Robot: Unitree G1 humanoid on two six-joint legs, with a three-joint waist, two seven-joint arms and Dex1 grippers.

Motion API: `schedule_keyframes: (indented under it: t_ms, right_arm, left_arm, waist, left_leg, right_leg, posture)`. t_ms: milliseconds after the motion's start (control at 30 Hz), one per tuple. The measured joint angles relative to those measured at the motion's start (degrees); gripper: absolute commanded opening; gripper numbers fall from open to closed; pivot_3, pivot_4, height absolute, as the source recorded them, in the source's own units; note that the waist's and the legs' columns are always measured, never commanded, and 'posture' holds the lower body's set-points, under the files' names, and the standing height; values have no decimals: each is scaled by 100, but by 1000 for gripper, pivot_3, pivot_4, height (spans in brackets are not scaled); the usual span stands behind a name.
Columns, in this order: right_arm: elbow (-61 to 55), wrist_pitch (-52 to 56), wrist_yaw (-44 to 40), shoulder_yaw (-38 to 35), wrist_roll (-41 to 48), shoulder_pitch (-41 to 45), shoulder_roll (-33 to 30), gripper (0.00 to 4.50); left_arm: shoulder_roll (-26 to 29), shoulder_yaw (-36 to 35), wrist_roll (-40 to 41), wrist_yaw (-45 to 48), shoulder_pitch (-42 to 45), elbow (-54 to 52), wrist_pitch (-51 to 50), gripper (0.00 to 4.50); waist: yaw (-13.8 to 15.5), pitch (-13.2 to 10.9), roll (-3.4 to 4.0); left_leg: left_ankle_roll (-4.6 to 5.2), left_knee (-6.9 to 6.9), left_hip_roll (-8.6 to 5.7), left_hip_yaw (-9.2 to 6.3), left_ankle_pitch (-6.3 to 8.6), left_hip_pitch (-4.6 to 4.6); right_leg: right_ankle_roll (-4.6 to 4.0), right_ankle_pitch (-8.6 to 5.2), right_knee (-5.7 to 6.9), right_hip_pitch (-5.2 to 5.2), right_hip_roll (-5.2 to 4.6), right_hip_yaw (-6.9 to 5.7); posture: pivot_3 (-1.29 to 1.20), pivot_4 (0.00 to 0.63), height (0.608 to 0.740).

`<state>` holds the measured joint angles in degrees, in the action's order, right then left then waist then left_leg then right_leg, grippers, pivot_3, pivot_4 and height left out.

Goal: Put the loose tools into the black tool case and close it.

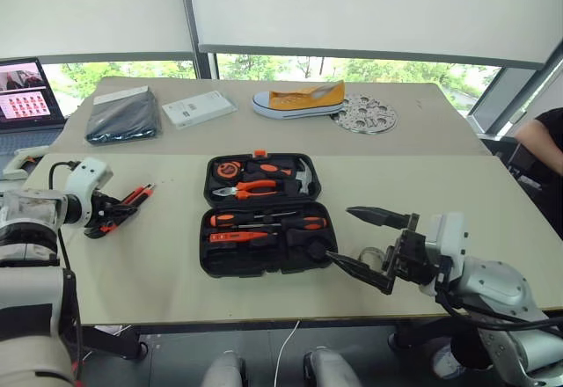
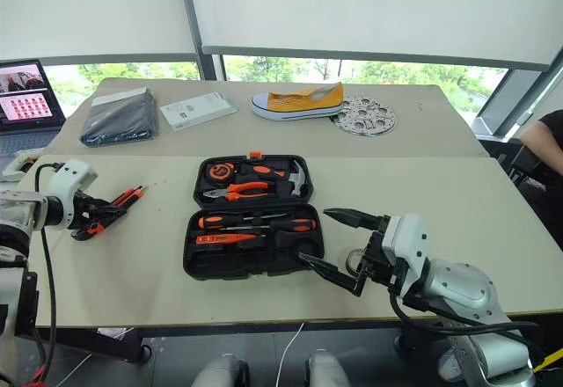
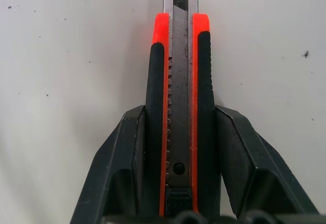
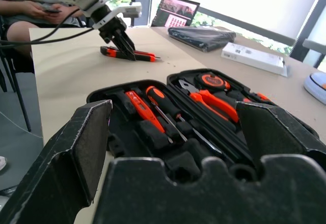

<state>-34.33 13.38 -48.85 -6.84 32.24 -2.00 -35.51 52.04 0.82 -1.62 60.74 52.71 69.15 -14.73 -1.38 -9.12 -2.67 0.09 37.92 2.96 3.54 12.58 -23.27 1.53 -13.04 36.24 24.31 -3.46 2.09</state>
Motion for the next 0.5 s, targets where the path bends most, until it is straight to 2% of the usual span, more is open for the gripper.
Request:
schedule_keyframes:
  t_ms: [167,300,333,433,500]
  right_arm:
    - [189,-187,-224,-331,1,-191,-146,4500]
    - [525,-448,-590,-772,-32,-407,-452,4500]
    - [566,-520,-657,-829,-43,-430,-490,4500]
    - [803,-605,-1056,-1171,-24,-744,-769,4500]
    - [850,-627,-1196,-1233,10,-778,-828,4500]
  left_arm:
    - [126,-227,372,1196,-412,-434,223,1521]
    - [126,-287,1184,2548,-1243,-2749,-30,1521]
    - [127,-302,1354,2636,-1422,-3303,-220,1521]
    - [-60,-69,2036,2648,-2012,-5930,-1297,1521]
    - [-254,185,2222,2507,-2016,-6804,-1672,1521]
  waist:
    - [62,-2,-5]
    - [187,-4,-11]
    - [192,-4,-11]
    - [234,-4,-11]
    - [216,-4,-11]
  left_leg:
    - [0,0,0,3,0,-11]
    - [-1,1,-2,2,0,-25]
    - [-1,2,-4,2,0,-26]
    - [-1,2,-10,-2,0,-28]
    - [-1,7,-11,-1,0,-23]
  right_leg:
    - [-32,20,-5,3,-3,-2]
    - [-32,20,-15,3,-10,0]
    - [-32,20,-17,4,-10,1]
    - [-20,13,-15,-2,-11,13]
    - [-17,12,-12,-4,-1,26]
  posture:
    - [0,150,740]
    - [0,150,740]
    - [0,150,740]
    - [0,150,740]
    - [0,150,740]
